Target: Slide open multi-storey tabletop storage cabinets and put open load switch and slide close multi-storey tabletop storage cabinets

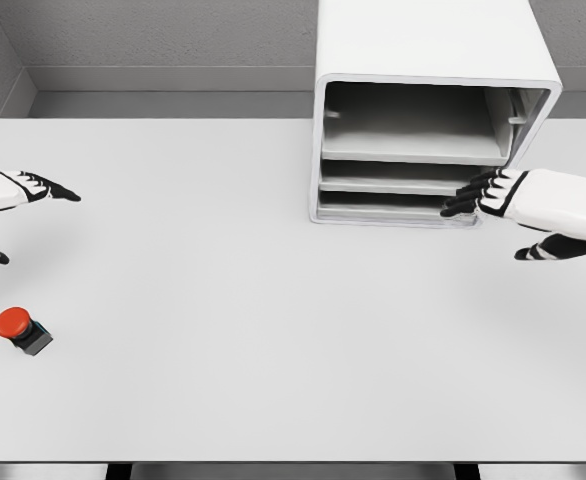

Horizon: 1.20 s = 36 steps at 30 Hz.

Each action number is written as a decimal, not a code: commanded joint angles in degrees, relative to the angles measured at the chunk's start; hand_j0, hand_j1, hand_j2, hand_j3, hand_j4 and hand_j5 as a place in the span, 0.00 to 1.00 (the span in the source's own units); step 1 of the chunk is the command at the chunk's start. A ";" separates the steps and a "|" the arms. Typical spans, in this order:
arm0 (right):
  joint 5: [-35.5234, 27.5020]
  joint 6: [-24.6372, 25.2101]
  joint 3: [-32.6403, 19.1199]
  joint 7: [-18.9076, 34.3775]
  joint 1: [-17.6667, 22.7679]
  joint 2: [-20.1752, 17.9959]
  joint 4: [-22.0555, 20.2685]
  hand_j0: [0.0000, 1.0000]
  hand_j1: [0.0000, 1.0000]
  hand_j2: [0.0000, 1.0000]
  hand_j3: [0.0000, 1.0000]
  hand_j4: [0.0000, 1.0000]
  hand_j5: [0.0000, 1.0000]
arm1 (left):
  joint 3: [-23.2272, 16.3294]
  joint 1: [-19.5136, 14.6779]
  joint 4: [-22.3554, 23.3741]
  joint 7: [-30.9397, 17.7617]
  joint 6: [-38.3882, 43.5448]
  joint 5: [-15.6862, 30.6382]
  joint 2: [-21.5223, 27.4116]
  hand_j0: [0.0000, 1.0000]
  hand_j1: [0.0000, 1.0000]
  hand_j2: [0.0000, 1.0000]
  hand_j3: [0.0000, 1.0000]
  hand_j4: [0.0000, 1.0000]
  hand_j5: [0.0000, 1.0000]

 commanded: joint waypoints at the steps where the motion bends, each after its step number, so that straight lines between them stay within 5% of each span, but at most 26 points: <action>1: -0.23 0.08 4.42 -0.01 -0.35 1.33 0.13 1.00 1.00 1.00 1.00 1.00 1.00 | 0.05 0.09 -0.01 0.02 0.15 0.33 0.08 1.00 1.00 1.00 1.00 1.00 1.00; 10: -0.14 0.08 10.93 -0.01 -9.85 4.40 0.13 1.00 1.00 1.00 1.00 1.00 1.00 | 0.05 0.01 -0.01 0.02 0.15 0.33 0.08 1.00 1.00 1.00 1.00 1.00 1.00; 25: 0.30 11.43 14.44 -0.01 -12.92 7.92 1.44 1.00 1.00 1.00 1.00 1.00 1.00 | 0.05 0.01 0.08 0.02 0.15 0.33 0.08 1.00 1.00 1.00 1.00 1.00 1.00; 36: 0.30 14.33 15.67 -0.01 -15.91 10.29 5.40 1.00 1.00 1.00 1.00 1.00 1.00 | 0.05 0.01 0.08 0.02 0.15 0.33 0.08 1.00 1.00 1.00 1.00 1.00 1.00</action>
